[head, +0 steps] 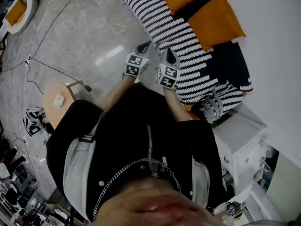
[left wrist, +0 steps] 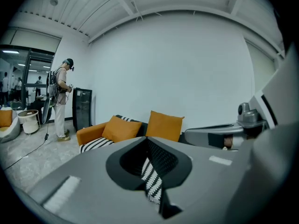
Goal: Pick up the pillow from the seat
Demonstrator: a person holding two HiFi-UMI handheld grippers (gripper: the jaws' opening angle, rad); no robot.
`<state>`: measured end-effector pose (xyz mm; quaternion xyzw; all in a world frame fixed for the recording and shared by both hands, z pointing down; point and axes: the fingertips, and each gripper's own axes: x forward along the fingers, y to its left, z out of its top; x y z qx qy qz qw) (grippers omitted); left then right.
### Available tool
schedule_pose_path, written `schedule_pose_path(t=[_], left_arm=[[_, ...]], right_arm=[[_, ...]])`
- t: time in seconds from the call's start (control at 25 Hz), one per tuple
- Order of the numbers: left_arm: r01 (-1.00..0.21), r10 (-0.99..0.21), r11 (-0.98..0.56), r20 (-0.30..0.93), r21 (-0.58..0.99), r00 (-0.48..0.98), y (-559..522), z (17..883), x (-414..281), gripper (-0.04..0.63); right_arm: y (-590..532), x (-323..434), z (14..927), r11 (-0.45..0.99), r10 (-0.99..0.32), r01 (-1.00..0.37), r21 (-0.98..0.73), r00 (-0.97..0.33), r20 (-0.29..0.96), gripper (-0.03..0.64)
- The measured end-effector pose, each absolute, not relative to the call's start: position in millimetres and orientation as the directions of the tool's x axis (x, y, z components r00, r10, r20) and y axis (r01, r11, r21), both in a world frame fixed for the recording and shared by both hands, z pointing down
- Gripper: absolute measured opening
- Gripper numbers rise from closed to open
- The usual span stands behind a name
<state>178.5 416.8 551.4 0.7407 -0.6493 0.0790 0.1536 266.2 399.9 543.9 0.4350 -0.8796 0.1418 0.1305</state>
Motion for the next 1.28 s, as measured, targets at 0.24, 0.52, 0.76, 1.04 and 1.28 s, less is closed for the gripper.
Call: schedule_pose_path(t=[0.24,0.52,0.76,1.04,1.28], left_arm=[[-0.981,-0.937,-0.133,0.303,0.144,0.172,404,549,150,0.009],[-0.975,-0.934,-0.162,0.297,0.150,0.201,397,552,122,0.009],[-0.972,-0.931,-0.161,0.302,0.169,0.207,399,557,101,0.009],[-0.972,-0.935,-0.164,0.287,0.166,0.207,398,556,105,0.009],[-0.971,-0.933,-0.161,0.294,0.176,0.208,391,563,95,0.009]], right_arm=[[390,240,546,0.556,-0.746,-0.822,-0.123,-0.559,0.362,0.003],[384,214,548,0.529,-0.764,-0.841,-0.114,-0.531,0.366,0.003],[388,198,553,0.518,-0.767,-0.849,-0.101,-0.513,0.385,0.003],[386,198,555,0.523,-0.762,-0.847,-0.090,-0.513,0.395,0.003],[380,189,564,0.526,-0.758,-0.846,-0.087,-0.513,0.402,0.003]])
